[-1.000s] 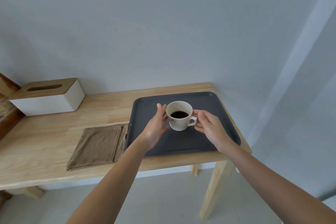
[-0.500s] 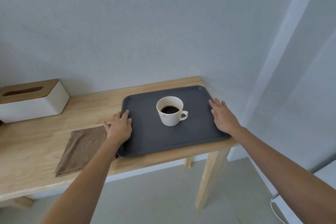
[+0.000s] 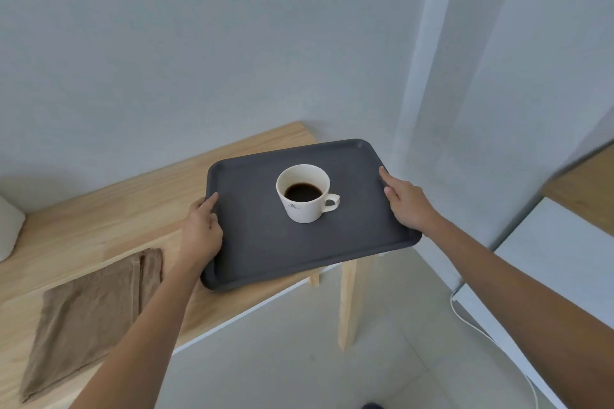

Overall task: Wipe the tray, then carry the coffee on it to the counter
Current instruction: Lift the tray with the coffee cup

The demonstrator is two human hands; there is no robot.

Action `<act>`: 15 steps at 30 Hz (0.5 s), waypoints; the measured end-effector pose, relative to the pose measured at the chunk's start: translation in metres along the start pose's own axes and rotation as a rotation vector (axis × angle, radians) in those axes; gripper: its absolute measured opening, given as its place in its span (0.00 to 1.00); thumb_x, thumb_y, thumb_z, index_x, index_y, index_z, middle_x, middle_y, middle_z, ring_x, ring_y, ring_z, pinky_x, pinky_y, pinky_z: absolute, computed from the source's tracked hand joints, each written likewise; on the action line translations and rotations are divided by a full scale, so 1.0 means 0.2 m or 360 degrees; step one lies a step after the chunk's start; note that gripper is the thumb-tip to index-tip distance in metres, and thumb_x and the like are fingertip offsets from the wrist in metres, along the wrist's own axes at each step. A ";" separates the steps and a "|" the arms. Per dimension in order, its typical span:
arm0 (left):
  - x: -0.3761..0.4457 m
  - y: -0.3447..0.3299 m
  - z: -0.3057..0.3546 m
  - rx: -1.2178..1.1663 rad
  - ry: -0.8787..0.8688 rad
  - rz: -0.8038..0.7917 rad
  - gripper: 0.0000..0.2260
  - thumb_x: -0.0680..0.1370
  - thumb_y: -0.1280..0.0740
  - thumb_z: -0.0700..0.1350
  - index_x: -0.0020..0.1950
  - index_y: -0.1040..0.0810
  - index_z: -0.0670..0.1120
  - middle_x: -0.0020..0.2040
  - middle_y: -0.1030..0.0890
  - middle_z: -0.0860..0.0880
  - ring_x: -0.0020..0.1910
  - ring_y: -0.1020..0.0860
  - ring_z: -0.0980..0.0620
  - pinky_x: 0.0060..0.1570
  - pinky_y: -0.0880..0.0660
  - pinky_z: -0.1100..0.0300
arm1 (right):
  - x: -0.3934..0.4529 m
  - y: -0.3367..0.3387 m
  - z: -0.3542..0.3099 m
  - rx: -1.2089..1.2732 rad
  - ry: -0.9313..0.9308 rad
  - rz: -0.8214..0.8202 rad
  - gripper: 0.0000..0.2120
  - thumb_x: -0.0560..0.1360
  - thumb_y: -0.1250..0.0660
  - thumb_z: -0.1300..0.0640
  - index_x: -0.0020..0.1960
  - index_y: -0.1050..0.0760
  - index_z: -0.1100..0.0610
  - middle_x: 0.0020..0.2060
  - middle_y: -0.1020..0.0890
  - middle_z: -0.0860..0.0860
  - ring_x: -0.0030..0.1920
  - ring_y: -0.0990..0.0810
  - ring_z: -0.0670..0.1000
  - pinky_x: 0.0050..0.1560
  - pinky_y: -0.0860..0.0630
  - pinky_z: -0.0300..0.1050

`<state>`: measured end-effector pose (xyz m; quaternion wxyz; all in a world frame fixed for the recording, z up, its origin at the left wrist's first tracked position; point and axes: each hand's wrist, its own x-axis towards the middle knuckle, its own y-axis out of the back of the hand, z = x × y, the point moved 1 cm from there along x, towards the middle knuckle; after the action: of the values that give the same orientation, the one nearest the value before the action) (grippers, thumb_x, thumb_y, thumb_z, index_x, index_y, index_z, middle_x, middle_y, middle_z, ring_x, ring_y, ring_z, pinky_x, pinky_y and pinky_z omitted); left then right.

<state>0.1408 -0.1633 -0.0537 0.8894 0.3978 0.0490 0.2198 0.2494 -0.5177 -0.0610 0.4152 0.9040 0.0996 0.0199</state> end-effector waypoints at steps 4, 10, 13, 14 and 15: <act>0.03 -0.11 0.17 -0.0073 -0.0132 -0.0079 0.21 0.80 0.47 0.34 0.74 0.34 0.42 0.73 0.34 0.43 0.72 0.35 0.43 0.66 0.41 0.61 | -0.10 0.14 0.15 0.0015 -0.0121 0.0111 0.23 0.82 0.51 0.58 0.77 0.46 0.49 0.68 0.28 0.60 0.67 0.31 0.62 0.65 0.36 0.47; 0.05 -0.39 0.54 -0.0079 -0.0362 -0.0252 0.22 0.79 0.47 0.34 0.73 0.34 0.43 0.72 0.31 0.42 0.70 0.33 0.42 0.68 0.38 0.54 | -0.31 0.45 0.45 -0.0016 -0.0315 0.0277 0.23 0.83 0.51 0.58 0.77 0.47 0.48 0.68 0.28 0.59 0.66 0.30 0.63 0.65 0.35 0.49; 0.02 -0.57 0.77 -0.0083 -0.0465 -0.0334 0.22 0.79 0.46 0.34 0.73 0.33 0.44 0.71 0.30 0.42 0.69 0.32 0.42 0.67 0.37 0.52 | -0.45 0.64 0.62 0.0033 -0.0407 0.0392 0.23 0.82 0.50 0.58 0.77 0.46 0.49 0.68 0.28 0.59 0.67 0.30 0.62 0.67 0.35 0.51; 0.01 -0.64 0.85 -0.0085 -0.0512 -0.0360 0.22 0.79 0.46 0.34 0.73 0.33 0.45 0.71 0.30 0.42 0.70 0.32 0.42 0.68 0.37 0.52 | -0.49 0.70 0.69 0.0054 -0.0435 0.0434 0.23 0.82 0.50 0.58 0.76 0.45 0.49 0.68 0.28 0.59 0.67 0.30 0.62 0.67 0.35 0.50; -0.01 -0.71 0.93 -0.0084 -0.0558 -0.0386 0.22 0.79 0.46 0.34 0.73 0.33 0.45 0.72 0.30 0.43 0.70 0.32 0.43 0.68 0.37 0.51 | -0.54 0.76 0.77 0.0077 -0.0455 0.0479 0.23 0.82 0.50 0.59 0.76 0.44 0.49 0.69 0.28 0.58 0.67 0.30 0.61 0.67 0.35 0.50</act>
<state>0.2381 -0.3740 -0.0315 0.9143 0.3978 -0.0649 0.0399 0.1874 -0.7504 -0.0407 0.3955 0.9121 -0.0960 -0.0492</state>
